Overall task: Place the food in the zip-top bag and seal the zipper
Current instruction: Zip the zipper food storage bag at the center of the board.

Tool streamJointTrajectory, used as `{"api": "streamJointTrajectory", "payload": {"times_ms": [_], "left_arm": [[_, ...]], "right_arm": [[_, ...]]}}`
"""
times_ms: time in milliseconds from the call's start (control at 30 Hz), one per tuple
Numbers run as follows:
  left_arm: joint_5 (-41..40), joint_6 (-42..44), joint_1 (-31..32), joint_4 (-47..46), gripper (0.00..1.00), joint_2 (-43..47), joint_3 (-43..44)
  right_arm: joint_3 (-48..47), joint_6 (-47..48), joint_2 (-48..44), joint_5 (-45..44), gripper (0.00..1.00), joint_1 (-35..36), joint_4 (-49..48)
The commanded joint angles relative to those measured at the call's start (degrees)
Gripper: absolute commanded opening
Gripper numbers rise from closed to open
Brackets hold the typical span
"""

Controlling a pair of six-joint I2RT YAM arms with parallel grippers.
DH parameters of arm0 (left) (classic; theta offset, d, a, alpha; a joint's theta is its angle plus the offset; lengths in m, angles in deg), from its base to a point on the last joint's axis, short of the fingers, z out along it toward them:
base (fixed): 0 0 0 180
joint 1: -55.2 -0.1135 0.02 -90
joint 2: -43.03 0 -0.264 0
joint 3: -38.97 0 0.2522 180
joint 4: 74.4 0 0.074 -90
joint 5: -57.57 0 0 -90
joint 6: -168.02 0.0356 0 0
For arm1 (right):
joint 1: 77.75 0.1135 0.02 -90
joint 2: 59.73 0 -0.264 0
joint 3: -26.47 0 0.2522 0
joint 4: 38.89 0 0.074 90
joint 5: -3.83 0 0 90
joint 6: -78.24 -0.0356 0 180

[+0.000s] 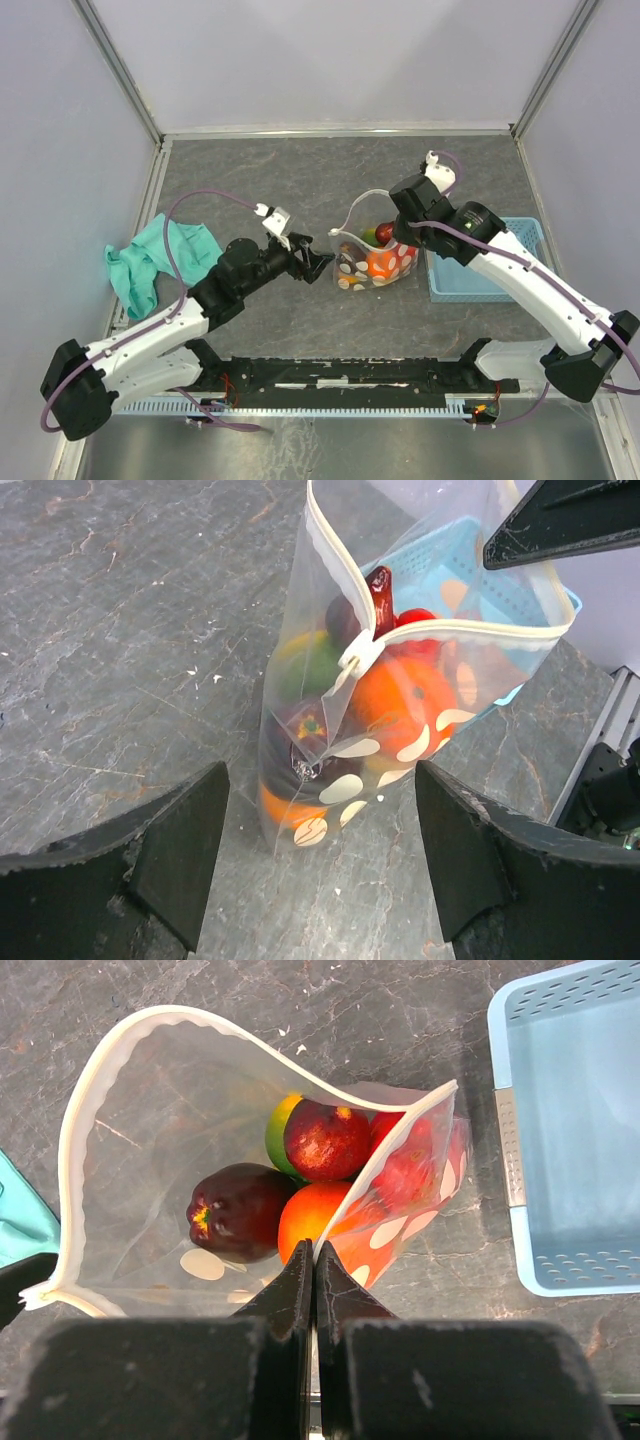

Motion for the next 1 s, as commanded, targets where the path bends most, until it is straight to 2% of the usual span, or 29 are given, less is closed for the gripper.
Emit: {"api": "streamJointTrajectory", "payload": {"times_ms": [0, 200, 267, 333, 500, 633, 767, 900, 967], "left_arm": [[2.47, 3.54, -0.05, -19.09, 0.8, -1.48, -4.72], [8.53, 7.87, -0.33, -29.93, 0.76, -6.61, -7.65], [10.79, 8.49, -1.09, -32.79, 0.71, -8.03, -7.92], [13.57, 8.38, -2.51, -33.99, 0.68, -9.74, -7.52], [19.9, 7.46, -4.93, -37.35, 0.68, -13.6, -6.46], [21.85, 8.76, -5.2, -37.27, 0.67, -15.32, -5.19], [22.5, 9.1, -5.22, -37.83, 0.57, -16.61, -4.53], [23.0, 8.6, -5.24, -39.66, 0.54, -17.38, -4.18], [22.89, 8.94, -5.35, -39.74, 0.46, -17.62, -3.89]], "right_arm": [[0.23, -0.87, -2.04, 0.03, 0.01, 0.09, -2.23], [0.76, -0.49, -2.28, 1.21, 0.02, 0.07, -2.89], [0.91, -0.2, -2.22, 1.79, 0.02, 0.09, -3.13], [0.96, 0.08, -2.14, 2.37, 0.02, 0.1, -3.28], [1.46, 0.43, -2.26, 3.45, 0.02, 0.09, -3.71], [1.73, 0.61, -2.64, 3.87, 0.02, 0.04, -3.98], [2.03, 0.79, -2.84, 4.22, 0.02, 0.07, -3.95], [2.2, 0.8, -2.71, 4.91, 0.02, 0.08, -3.99], [2.17, 0.87, -2.6, 5.24, 0.02, 0.06, -3.93]]}}
